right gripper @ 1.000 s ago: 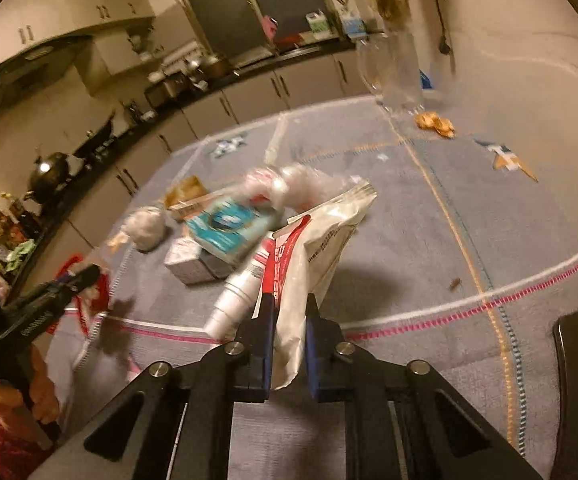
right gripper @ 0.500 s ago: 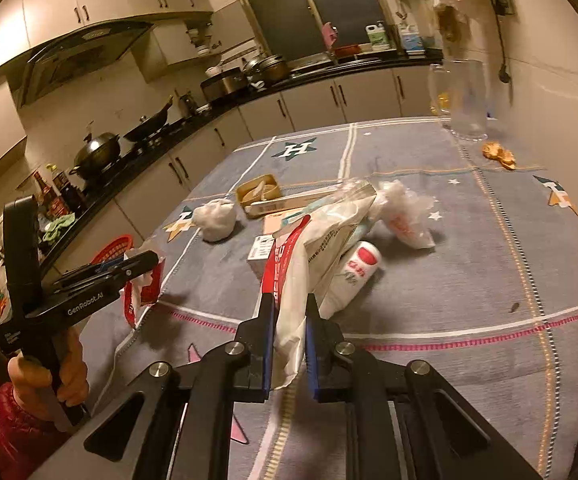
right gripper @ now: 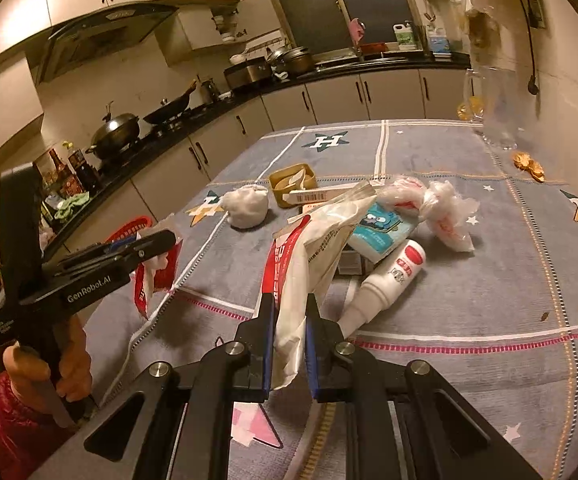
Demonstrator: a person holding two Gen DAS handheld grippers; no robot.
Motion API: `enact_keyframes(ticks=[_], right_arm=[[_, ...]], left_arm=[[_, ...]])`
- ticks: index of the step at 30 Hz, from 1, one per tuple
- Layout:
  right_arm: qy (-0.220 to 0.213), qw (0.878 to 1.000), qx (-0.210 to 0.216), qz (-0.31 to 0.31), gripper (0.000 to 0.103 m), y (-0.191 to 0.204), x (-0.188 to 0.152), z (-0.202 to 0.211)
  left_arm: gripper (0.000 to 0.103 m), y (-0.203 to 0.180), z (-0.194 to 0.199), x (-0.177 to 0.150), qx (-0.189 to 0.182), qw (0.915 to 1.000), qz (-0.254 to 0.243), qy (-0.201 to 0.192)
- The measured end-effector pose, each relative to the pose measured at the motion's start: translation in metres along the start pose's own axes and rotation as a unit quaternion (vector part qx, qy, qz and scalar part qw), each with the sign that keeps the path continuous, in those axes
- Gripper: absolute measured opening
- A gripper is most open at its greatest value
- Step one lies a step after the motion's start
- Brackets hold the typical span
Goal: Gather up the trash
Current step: 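Lift both held items off the table and turn toward the red wastebasket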
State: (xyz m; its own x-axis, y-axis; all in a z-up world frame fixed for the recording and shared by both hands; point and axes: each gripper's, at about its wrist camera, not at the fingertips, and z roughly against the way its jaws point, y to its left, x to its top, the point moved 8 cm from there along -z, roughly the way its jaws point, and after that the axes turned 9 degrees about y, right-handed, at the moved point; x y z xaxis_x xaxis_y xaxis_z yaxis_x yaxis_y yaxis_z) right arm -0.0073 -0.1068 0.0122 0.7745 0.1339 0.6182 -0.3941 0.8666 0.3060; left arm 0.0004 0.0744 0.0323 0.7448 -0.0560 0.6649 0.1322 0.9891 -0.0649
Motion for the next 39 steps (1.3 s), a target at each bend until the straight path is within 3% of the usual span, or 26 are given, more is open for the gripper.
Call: enact_keyframes(ticks=[28,39], right_arm=[[0.000,1.000,0.005,0.008,0.014,0.008,-0.001,0.001],[0.011,0.999,0.024,0.021,0.014,0.024,0.009,-0.007]], left_arm=[[0.026,-0.005,0.008,0.000,-0.002,0.9999,-0.008,-0.008],[0.026,0.011,0.020,0.003,0.005,0.9998,0.004,-0.019]])
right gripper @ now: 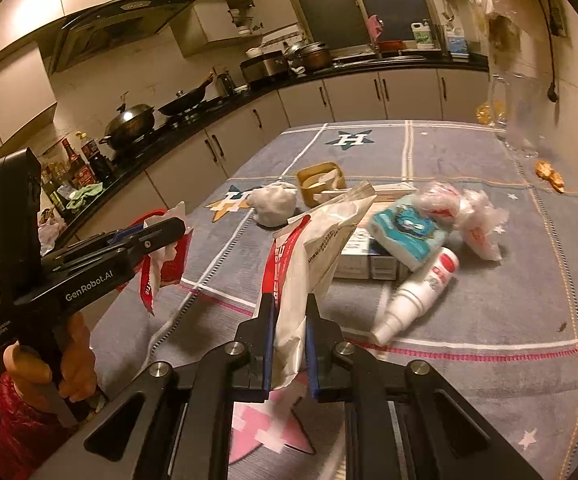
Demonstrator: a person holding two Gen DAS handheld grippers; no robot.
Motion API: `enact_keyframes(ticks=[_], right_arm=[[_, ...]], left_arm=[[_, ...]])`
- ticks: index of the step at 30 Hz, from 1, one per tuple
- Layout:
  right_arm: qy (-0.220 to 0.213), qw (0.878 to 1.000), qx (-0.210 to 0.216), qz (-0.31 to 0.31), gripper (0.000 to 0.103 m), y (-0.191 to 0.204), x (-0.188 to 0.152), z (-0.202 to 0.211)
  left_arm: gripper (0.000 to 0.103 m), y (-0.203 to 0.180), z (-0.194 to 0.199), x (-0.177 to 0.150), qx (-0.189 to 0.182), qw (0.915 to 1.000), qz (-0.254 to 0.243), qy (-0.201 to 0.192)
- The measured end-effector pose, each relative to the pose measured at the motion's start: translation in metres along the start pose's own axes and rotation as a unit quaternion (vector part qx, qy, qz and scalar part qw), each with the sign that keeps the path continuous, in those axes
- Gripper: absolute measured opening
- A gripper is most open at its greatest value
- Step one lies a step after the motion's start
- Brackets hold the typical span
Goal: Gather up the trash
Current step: 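Lift both held items off the table and turn toward the red wastebasket, then lower both items into the red wastebasket and open both tools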
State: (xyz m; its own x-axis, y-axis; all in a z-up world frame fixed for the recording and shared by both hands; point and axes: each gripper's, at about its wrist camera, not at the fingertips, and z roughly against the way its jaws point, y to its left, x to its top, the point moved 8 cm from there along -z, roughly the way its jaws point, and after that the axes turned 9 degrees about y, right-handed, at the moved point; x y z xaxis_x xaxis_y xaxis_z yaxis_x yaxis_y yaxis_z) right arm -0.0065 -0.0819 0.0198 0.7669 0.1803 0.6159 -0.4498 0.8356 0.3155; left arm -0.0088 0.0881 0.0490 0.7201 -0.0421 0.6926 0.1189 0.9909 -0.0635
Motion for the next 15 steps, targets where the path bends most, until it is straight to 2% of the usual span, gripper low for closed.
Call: enact_keyframes(ticks=[10,15], right_arm=[[0.021,0.999,0.034,0.032,0.014,0.041,0.022,-0.024],[0.035,0.996,0.069,0.049,0.014,0.070,0.042,-0.040]], left_arm=[[0.026,0.042,0.019,0.014,0.024,0.9990,0.028,-0.026],[0.026,0.075,0.031,0.023,0.042,0.9970,0.050,-0.041]])
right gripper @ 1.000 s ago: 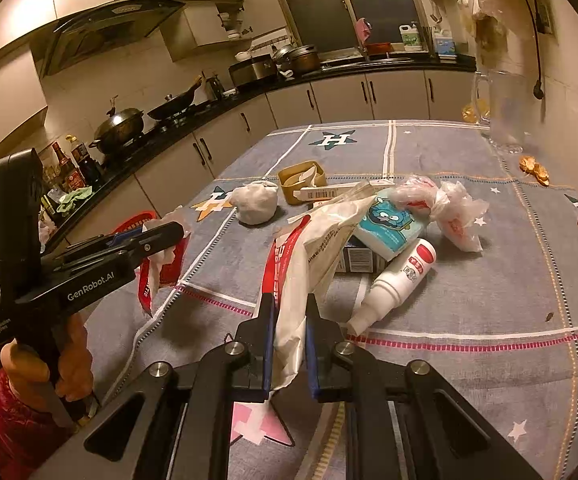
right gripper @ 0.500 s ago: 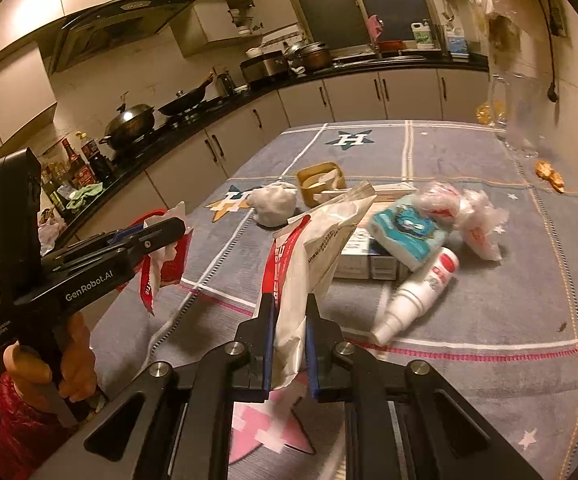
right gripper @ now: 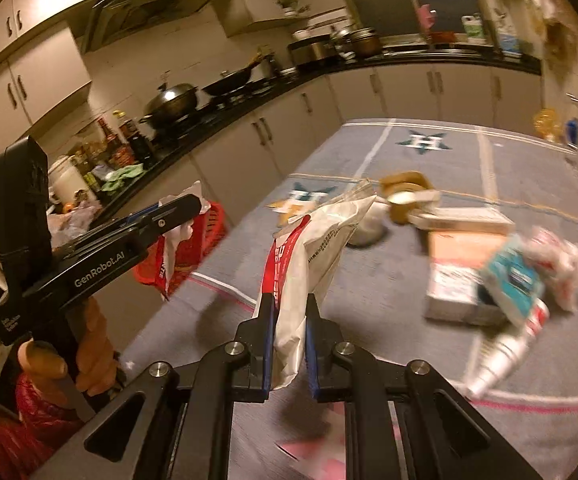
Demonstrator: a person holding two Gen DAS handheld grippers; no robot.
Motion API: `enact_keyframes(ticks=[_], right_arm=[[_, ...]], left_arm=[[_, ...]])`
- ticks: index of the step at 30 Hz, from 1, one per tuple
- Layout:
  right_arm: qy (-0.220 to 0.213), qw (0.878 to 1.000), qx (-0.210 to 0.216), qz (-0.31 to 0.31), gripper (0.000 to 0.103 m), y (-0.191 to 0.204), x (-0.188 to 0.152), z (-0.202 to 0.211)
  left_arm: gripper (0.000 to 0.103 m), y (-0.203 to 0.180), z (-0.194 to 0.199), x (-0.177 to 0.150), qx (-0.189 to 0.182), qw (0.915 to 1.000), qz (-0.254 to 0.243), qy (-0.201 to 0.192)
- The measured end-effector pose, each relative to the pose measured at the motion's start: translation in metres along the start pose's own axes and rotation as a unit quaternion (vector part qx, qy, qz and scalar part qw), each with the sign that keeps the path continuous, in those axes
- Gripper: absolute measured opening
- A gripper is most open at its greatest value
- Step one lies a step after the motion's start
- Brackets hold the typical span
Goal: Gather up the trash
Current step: 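Lower both items into the red wastebasket and open both tools, then move both open tools back over the remaining trash on the table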
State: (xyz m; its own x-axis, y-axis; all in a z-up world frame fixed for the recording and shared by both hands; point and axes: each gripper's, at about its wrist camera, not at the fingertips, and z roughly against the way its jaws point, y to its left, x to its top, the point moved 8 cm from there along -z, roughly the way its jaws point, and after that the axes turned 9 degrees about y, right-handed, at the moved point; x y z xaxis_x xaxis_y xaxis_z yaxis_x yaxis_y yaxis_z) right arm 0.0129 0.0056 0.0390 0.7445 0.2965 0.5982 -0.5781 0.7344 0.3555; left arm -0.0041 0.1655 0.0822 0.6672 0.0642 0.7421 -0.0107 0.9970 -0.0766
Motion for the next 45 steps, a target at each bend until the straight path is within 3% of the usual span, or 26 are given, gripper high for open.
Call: enact_keyframes(ticks=[9,15,22,35,38,39,41,45], right_arm=[[0.029,0.998,0.044,0.040,0.014,0.056,0.036,-0.038],[0.044,0.995,0.064,0.059,0.014,0.089,0.056,-0.066],[0.079,0.991,0.087,0.060,0.015,0.119,0.080,-0.122],[0.141,0.985,0.071,0.062,0.016,0.148,0.091,-0.220],[0.150,0.984,0.070,0.058,0.017,0.151,0.090,-0.229],[0.151,0.984,0.073,0.058,0.020,0.152,0.090,-0.230],[0.147,0.985,0.072,0.056,0.040,0.152,0.093,-0.230],[0.131,0.987,0.072,0.054,0.045,0.150,0.097,-0.221]], left_arm=[[0.026,0.075,0.019,0.017,0.050,0.9975,0.042,-0.025],[0.026,0.121,0.013,0.017,0.071,0.9953,0.064,-0.017],[0.026,0.162,-0.013,0.007,0.078,0.9922,0.097,0.011],[0.027,0.230,-0.060,-0.028,0.072,0.9801,0.174,0.061],[0.034,0.235,-0.059,-0.031,0.073,0.9794,0.178,0.060],[0.042,0.235,-0.058,-0.031,0.073,0.9795,0.179,0.058],[0.053,0.236,-0.055,-0.031,0.076,0.9795,0.179,0.052],[0.053,0.234,-0.053,-0.028,0.078,0.9798,0.177,0.051]])
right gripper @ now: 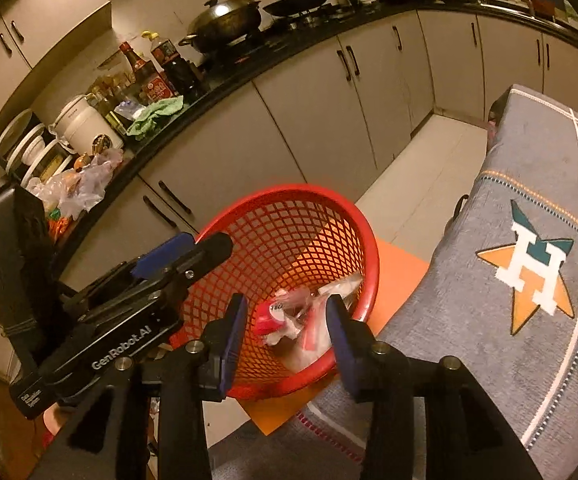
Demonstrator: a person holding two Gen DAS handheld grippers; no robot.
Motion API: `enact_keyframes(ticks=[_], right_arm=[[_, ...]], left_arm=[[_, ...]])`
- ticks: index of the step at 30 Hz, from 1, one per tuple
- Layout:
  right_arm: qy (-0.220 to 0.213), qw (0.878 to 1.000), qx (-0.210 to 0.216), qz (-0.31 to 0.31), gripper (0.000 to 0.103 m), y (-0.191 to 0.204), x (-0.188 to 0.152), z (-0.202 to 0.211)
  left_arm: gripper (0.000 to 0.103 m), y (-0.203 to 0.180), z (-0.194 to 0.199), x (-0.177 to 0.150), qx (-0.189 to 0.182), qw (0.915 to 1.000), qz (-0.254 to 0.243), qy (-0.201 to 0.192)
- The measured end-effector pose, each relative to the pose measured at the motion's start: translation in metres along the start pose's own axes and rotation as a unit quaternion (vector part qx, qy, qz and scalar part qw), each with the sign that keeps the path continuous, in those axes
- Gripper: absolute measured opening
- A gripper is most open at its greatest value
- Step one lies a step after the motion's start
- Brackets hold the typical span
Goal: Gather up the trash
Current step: 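Move both open tools back over the remaining trash on the table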
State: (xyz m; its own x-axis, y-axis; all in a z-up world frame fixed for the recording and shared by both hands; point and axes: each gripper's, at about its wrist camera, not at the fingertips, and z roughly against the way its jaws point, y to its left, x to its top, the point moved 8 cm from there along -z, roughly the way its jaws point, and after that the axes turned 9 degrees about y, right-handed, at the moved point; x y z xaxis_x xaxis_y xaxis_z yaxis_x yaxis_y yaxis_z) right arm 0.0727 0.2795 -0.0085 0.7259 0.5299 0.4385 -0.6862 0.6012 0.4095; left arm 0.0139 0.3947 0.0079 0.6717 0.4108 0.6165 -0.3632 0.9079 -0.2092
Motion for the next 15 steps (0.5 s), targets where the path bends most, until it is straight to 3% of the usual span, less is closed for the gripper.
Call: enact_keyframes(ticks=[15], right_arm=[[-0.053,0.997,-0.028,-0.050,0.045,-0.050,-0.050,0.081]], left_arm=[[0.056,-0.043,0.044,-0.017,-0.015,0.9995,-0.021,-0.017]])
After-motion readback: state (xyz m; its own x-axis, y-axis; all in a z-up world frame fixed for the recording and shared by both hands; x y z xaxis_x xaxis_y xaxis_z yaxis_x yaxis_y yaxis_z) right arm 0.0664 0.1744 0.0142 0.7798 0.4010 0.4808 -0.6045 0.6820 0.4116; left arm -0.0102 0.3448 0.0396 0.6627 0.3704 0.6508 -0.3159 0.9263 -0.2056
